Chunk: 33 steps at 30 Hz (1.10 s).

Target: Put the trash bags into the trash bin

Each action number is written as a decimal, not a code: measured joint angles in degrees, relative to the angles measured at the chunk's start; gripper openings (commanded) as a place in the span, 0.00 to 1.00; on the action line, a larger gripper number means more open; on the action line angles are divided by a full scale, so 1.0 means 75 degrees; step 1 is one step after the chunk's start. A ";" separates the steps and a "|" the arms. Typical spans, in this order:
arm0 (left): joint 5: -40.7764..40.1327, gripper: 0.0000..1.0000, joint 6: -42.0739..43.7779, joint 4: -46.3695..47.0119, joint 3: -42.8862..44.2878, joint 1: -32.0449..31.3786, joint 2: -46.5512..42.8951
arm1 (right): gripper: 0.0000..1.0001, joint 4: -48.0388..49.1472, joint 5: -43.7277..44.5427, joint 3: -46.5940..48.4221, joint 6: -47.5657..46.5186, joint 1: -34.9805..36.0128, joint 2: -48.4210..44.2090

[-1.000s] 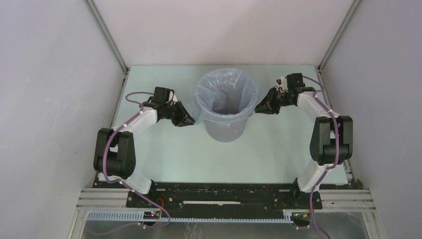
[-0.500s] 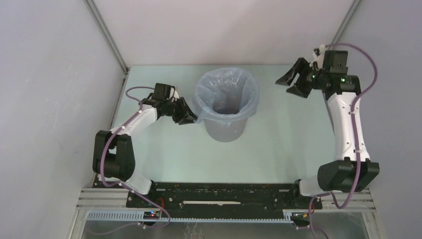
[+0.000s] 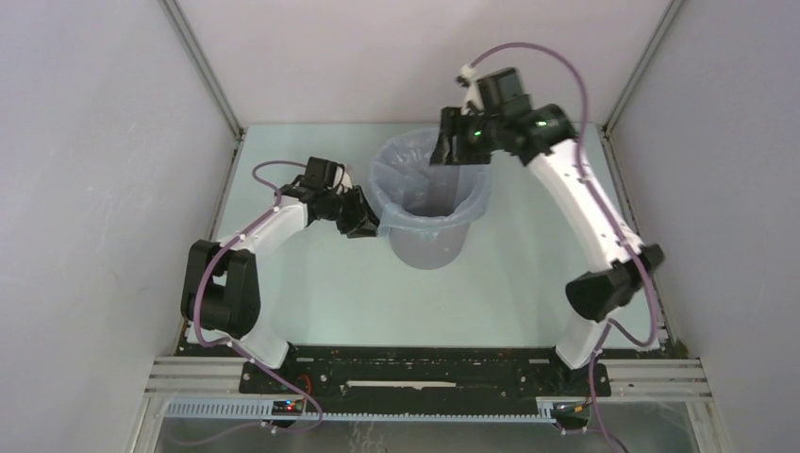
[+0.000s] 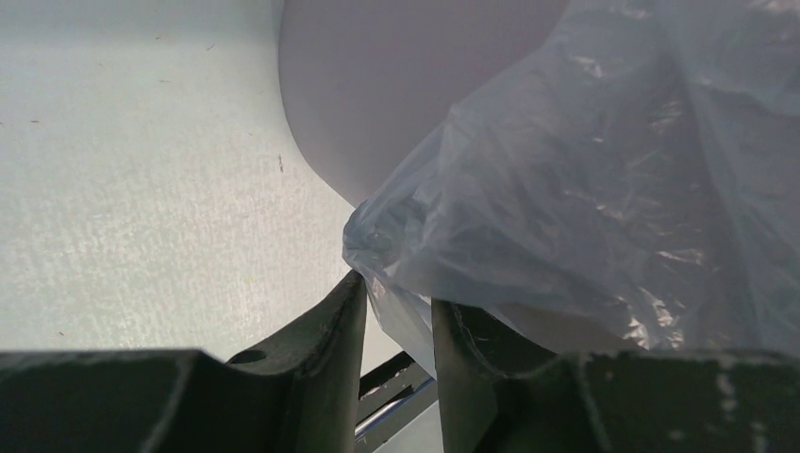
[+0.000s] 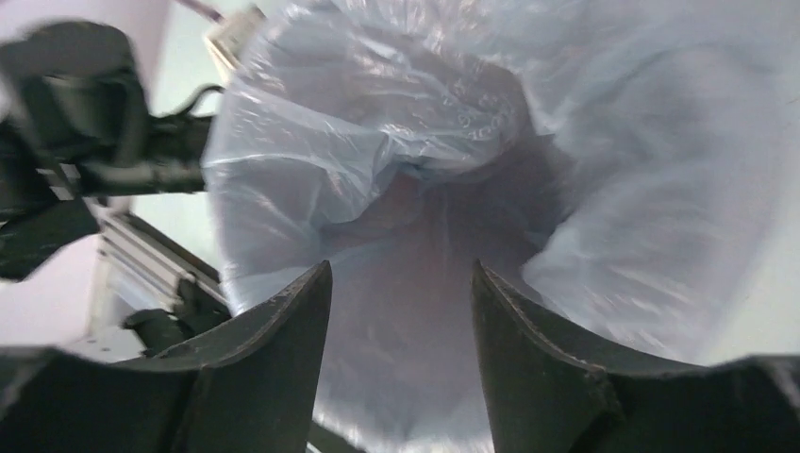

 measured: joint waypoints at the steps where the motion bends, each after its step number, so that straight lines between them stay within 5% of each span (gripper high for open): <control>1: 0.0000 0.35 0.0015 0.0000 0.0000 0.0000 0.0000 | 0.60 -0.0079 0.0242 0.0052 -0.0093 0.0242 0.0274; 8: 0.0000 0.31 0.0035 0.0006 -0.0003 -0.0003 0.0000 | 0.44 -0.0373 0.1699 0.0152 -0.0813 0.1635 0.1955; 23: 0.0000 0.30 0.0035 0.0038 -0.0003 -0.0003 0.0000 | 0.47 0.1577 0.2550 -0.2276 -0.0766 0.1693 0.2250; 33: 0.0003 0.30 0.0032 0.0038 -0.0003 -0.0003 0.0000 | 0.71 0.3920 0.1632 -0.3707 -0.0417 0.1463 0.2244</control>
